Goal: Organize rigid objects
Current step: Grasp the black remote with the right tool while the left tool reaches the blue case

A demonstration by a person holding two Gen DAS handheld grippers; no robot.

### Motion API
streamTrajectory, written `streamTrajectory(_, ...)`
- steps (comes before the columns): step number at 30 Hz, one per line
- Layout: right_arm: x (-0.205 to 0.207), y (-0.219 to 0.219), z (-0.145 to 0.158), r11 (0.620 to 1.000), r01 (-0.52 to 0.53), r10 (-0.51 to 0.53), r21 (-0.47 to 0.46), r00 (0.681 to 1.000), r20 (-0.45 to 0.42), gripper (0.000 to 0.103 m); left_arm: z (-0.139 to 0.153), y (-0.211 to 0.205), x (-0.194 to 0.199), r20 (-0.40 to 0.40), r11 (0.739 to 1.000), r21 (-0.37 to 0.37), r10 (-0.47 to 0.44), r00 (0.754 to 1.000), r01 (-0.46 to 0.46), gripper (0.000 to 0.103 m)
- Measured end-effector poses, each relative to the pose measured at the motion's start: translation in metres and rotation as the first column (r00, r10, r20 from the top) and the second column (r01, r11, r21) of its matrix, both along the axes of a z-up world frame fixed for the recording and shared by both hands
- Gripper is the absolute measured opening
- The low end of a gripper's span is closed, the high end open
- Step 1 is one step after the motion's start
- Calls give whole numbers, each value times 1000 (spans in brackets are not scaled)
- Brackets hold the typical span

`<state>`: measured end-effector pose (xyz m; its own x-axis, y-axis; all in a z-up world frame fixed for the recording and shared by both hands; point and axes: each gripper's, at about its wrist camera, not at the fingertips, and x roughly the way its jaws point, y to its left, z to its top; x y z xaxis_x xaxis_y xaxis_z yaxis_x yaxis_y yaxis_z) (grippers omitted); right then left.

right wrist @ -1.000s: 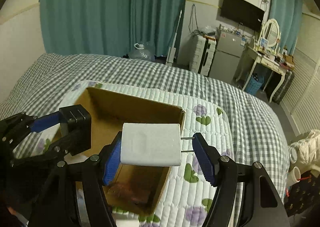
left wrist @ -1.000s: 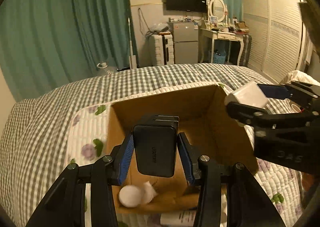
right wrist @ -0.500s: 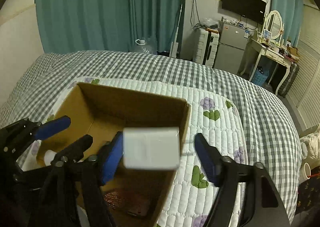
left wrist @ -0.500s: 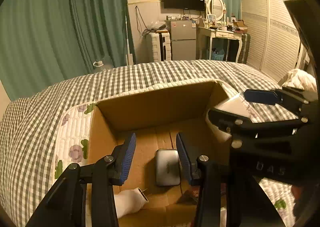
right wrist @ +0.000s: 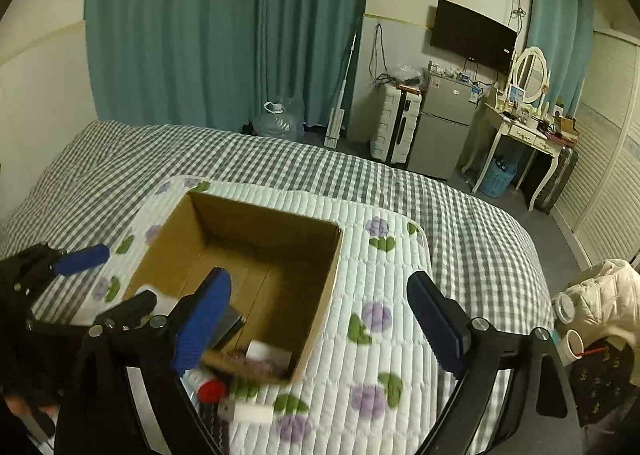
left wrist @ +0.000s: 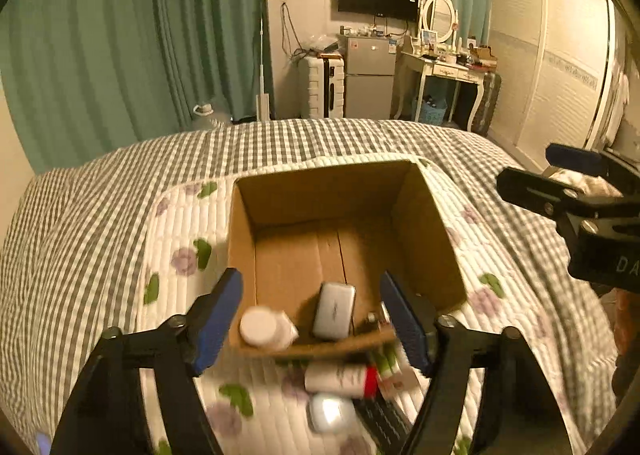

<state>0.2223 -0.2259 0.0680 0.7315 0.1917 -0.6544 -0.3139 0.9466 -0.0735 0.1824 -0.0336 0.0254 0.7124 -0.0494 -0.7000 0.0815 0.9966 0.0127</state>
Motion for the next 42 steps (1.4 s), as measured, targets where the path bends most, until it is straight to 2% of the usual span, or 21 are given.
streamTrajectory(4,-37,-2,8,1000,-8,8,19,1000,12,95,13,15,-24,25,998,-60,5,1000,-3,83)
streamTrajectory(7,-56,3,3,999,6,-6,41,1000,-3,96,13,24,-36,10,997,-80,20,1000,-19,84)
streamTrajectory(11,-69,8,-9,995,55,-54,81,998,-21,96,4,30,-55,41,997,-52,61,997,-59,84)
streamTrajectory(14,-77,13,-23,992,88,-87,92,996,-14,96,-11,30,-66,47,998,-37,50,998,-48,84)
streamTrajectory(20,-88,28,-69,994,107,-107,12,994,1,96,-62,33,-77,21,998,53,17,1000,-18,84)
streamTrajectory(22,-89,29,-88,993,114,-113,14,993,-31,96,-78,35,-75,-6,996,85,20,1000,-19,84)
streamTrajectory(25,-86,28,-122,994,107,-103,28,988,-111,96,-96,41,-74,-23,997,80,25,999,-23,84)
streamTrajectory(29,-88,40,-164,998,59,-58,-1,980,-191,95,-121,42,-75,-54,995,93,28,998,-23,84)
streamTrajectory(32,-90,53,-198,1000,9,-14,-23,966,-260,89,-135,42,-75,-90,996,87,27,996,-19,84)
streamTrajectory(39,-85,81,-240,994,-92,65,-64,939,-339,63,-154,45,-77,-123,993,119,40,992,-25,84)
streamTrajectory(40,-85,81,-241,994,-83,57,-66,942,-329,54,-154,46,-77,-124,993,119,42,991,-27,84)
streamTrajectory(42,-85,76,-241,997,-58,39,-48,946,-320,44,-155,49,-78,-125,994,106,45,991,-32,84)
